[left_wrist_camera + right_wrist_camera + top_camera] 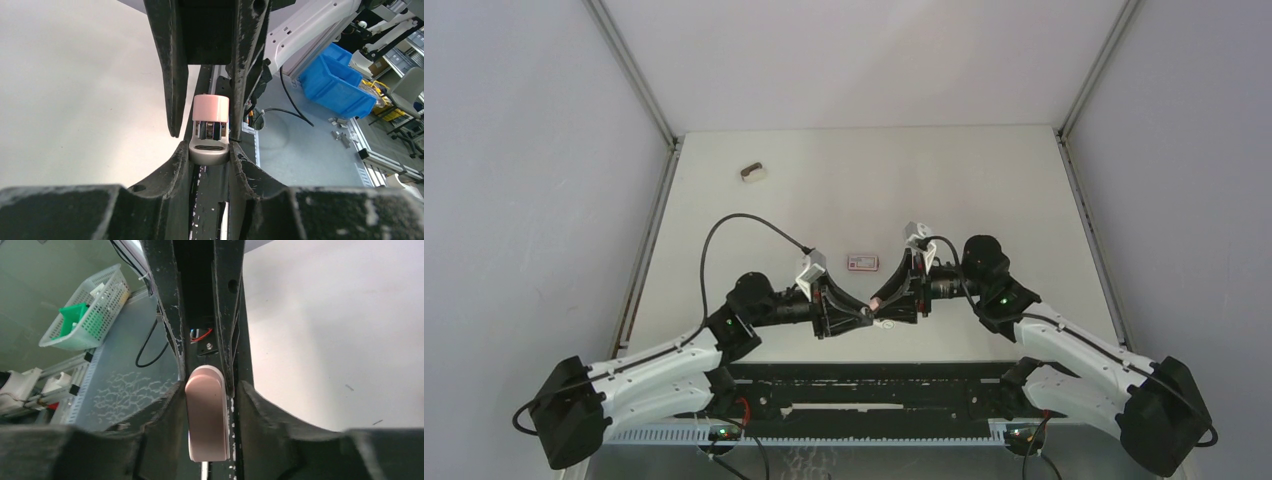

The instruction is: Load the staples into the stapler

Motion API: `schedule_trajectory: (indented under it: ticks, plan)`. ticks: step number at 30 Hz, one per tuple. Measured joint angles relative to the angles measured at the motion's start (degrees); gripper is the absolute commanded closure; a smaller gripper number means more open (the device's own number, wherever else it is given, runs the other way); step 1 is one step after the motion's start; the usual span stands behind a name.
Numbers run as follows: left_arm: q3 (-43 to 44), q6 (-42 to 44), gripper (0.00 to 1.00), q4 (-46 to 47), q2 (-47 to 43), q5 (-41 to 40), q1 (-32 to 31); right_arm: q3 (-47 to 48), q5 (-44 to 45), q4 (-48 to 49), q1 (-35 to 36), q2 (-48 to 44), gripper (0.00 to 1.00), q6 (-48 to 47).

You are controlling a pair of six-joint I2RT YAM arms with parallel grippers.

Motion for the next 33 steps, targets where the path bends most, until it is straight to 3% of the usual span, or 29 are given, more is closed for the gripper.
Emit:
schedule_trajectory:
  ticks: [2, 7, 17, 27, 33]
  plan:
    - [0.0, 0.1, 1.00, -0.1, -0.5, -0.3, 0.0, 0.0, 0.0, -0.1, 0.2, 0.5, 0.74, 0.0]
    - [0.0, 0.5, 1.00, -1.4, -1.5, -1.3, 0.0, 0.0, -0.4, 0.5, 0.2, 0.4, 0.82, 0.2]
    - [0.0, 2.0, 1.00, -3.0, -5.7, -3.5, -0.5, 0.0, 0.9, 2.4, -1.7, -4.6, 0.86, 0.9]
    - [0.0, 2.7, 1.00, -4.5, -10.5, -7.5, -0.6, 0.0, 2.2, 5.7, -4.2, -8.3, 0.99, 3.6]
    - [0.0, 3.5, 0.83, -4.9, -10.8, -8.5, -0.6, 0.0, 5.6, 5.2, -4.7, -11.7, 1.00, 3.5]
